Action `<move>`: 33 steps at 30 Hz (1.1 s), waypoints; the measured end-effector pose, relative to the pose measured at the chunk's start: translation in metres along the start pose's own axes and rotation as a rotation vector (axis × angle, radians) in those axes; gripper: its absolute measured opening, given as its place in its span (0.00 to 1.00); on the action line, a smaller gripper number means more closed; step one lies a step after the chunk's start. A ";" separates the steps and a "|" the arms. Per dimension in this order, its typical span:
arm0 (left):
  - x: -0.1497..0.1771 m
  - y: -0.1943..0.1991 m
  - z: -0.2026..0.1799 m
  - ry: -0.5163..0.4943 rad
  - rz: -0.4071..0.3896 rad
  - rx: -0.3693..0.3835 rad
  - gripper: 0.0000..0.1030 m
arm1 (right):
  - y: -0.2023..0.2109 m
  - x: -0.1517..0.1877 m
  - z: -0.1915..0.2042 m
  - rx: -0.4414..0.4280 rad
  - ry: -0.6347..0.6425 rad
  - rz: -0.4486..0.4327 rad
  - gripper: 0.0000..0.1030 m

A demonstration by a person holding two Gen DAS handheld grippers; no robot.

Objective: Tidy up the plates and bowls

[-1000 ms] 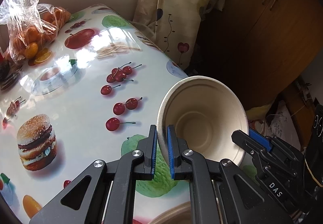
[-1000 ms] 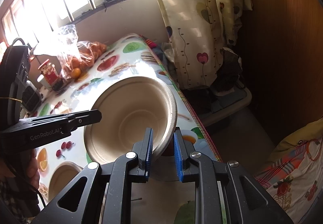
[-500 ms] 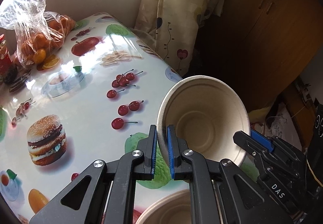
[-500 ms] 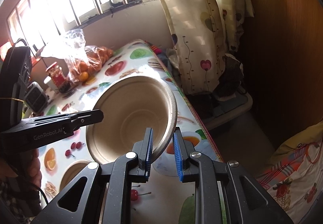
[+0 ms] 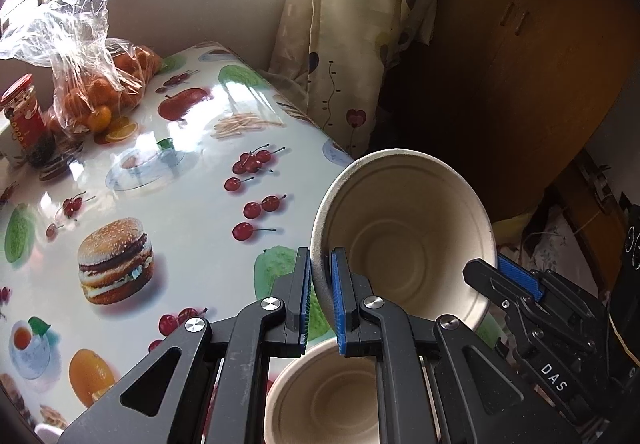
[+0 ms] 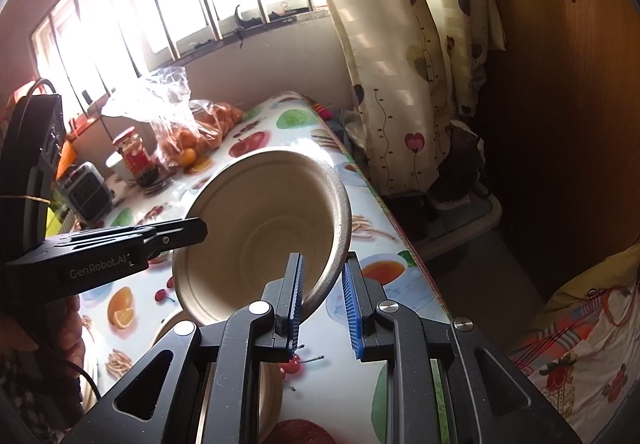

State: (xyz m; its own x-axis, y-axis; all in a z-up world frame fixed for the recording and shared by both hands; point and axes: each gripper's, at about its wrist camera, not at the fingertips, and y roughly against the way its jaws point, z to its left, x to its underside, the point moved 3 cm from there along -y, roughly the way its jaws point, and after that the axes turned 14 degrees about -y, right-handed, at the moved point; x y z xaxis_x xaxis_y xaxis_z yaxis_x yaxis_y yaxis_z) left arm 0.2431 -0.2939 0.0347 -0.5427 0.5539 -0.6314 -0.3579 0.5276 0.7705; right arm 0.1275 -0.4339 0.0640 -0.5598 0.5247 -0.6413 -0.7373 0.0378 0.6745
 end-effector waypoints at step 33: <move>0.048 0.050 -0.007 0.022 -0.032 -0.014 0.10 | 0.046 0.045 0.025 -0.032 0.035 -0.007 0.19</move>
State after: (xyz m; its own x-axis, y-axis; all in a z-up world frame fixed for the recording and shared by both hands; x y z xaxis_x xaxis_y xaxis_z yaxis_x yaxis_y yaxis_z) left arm 0.1937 -0.2456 0.0441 -0.5471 0.5225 -0.6539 -0.3860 0.5357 0.7510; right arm 0.0782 -0.3872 0.0756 -0.5670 0.4945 -0.6587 -0.7525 0.0142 0.6584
